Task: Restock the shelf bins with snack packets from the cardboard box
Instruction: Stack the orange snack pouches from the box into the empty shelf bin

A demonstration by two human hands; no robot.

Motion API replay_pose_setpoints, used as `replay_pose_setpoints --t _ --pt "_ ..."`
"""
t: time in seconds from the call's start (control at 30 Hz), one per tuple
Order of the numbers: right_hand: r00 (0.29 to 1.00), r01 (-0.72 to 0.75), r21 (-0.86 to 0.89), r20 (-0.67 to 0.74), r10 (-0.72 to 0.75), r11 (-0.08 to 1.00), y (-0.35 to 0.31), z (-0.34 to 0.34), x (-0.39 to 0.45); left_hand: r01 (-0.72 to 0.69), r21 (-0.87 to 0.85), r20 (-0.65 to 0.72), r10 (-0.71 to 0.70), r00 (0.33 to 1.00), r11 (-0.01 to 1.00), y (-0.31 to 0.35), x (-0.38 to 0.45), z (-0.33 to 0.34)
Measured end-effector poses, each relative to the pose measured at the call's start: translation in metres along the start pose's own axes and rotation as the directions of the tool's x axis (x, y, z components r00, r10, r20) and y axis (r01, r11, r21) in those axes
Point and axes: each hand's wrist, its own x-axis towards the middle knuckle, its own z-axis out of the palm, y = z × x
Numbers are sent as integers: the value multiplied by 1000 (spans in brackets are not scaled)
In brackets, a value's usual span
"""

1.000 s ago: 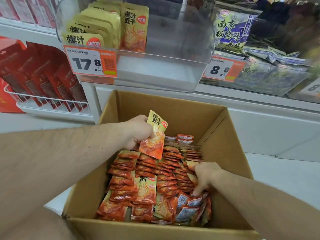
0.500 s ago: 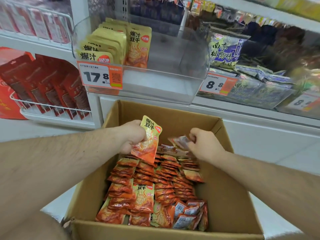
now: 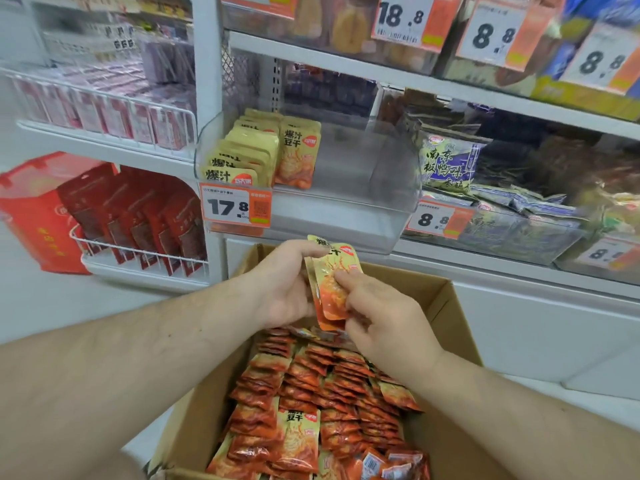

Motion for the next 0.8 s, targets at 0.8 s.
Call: replay_pose_setpoints --t 0.8 --pt "562 -789 573 530 635 220 -2 -46 41 -286 411 171 235 957 866 11 -18 13"
